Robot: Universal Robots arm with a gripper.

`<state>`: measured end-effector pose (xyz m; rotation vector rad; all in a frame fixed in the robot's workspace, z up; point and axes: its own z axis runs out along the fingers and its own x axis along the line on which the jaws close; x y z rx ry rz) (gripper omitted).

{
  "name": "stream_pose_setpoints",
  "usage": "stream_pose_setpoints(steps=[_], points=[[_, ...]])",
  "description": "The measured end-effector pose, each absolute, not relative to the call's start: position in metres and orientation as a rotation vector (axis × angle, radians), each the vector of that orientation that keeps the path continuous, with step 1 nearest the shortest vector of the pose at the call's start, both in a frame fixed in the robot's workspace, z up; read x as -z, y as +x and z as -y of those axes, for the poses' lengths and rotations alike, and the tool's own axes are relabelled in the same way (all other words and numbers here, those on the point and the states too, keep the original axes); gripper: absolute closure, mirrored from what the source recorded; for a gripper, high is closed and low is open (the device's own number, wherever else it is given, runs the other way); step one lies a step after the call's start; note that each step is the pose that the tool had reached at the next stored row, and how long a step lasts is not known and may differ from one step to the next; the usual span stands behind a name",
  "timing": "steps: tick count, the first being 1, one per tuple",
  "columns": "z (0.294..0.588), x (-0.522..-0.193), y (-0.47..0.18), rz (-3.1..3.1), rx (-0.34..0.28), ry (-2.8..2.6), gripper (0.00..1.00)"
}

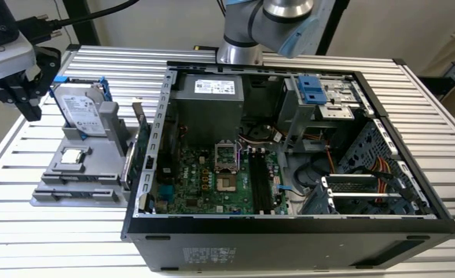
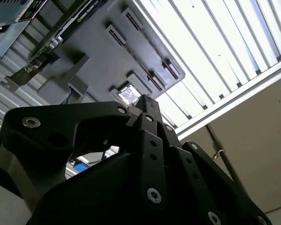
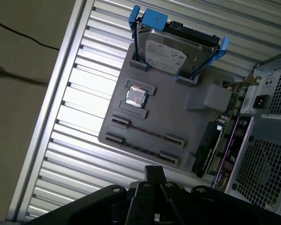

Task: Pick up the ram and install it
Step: 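Pick up the ram and move it above insertion slot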

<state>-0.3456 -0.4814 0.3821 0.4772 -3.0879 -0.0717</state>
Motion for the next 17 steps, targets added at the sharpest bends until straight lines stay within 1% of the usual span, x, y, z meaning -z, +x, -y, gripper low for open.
stream_pose_setpoints(steps=[17], points=[[0.4814, -0.3821, -0.3455, 3.073, 0.071, 0.557, 1.0]])
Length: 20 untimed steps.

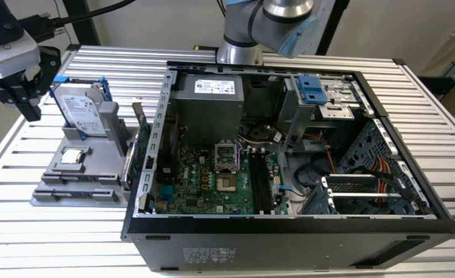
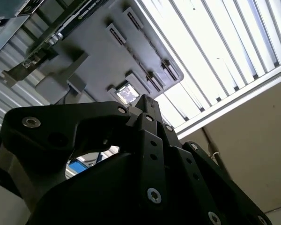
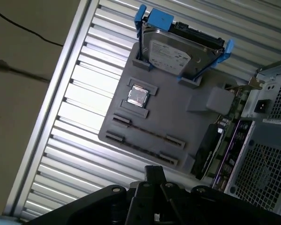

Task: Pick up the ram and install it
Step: 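Pick up the ram and move it above insertion slot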

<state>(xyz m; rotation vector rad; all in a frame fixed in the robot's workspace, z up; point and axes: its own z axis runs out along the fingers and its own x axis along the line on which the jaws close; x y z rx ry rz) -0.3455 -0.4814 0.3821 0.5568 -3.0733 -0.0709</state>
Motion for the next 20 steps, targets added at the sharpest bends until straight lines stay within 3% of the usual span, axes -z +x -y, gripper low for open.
stream_pose_setpoints(steps=[20], points=[[0.4814, -0.3821, -0.3456, 2.949, 0.066, 1.008, 1.0]])
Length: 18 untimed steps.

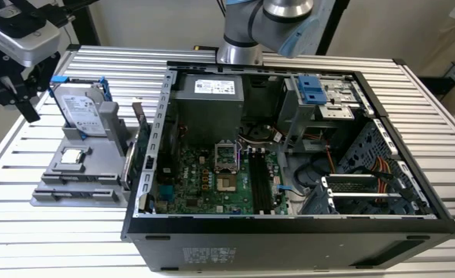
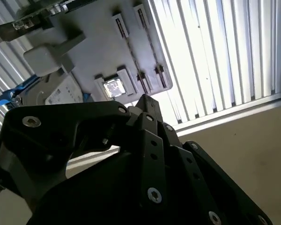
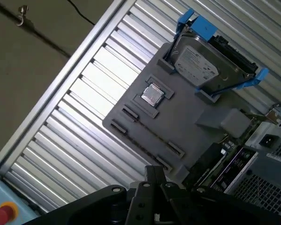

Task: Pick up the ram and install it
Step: 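Pick up the ram and move it above insertion slot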

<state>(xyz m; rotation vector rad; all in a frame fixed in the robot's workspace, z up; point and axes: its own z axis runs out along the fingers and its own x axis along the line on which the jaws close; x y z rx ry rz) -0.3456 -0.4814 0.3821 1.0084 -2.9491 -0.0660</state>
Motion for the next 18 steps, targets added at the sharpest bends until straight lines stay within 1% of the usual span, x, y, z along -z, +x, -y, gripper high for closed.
stream_pose_setpoints(steps=[18], points=[[0.4814, -0.3821, -0.3456, 2.817, 0.061, 1.324, 1.0]])
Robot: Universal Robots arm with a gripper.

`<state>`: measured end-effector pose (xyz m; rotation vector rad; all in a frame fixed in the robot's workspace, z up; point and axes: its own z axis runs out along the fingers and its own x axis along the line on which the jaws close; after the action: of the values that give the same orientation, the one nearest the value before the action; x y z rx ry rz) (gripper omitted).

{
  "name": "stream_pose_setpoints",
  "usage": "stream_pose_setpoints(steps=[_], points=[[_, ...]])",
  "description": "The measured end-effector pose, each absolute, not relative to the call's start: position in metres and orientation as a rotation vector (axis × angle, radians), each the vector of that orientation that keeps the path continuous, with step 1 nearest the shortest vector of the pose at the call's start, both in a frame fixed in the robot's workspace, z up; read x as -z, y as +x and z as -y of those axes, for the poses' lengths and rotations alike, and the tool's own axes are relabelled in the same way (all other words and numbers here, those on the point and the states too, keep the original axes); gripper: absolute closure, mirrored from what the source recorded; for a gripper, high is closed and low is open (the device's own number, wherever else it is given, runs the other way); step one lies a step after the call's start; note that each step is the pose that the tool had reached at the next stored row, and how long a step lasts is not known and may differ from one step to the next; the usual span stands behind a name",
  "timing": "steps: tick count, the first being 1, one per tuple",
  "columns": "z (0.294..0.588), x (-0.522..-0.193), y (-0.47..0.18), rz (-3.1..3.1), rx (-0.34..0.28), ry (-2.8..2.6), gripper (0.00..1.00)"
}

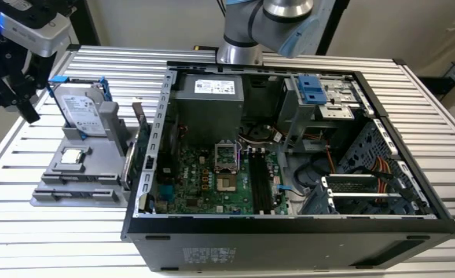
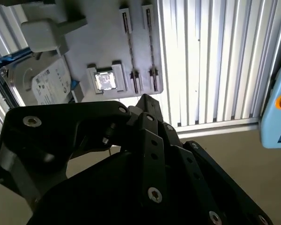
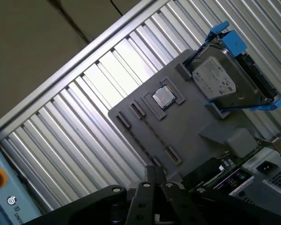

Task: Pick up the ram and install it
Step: 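Pick up the ram and move it above insertion slot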

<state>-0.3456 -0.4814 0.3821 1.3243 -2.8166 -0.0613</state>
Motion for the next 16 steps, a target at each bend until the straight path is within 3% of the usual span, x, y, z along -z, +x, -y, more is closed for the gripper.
stream_pose_setpoints(steps=[16], points=[[0.4814, -0.3821, -0.3456, 2.721, 0.058, 1.506, 1.0]])
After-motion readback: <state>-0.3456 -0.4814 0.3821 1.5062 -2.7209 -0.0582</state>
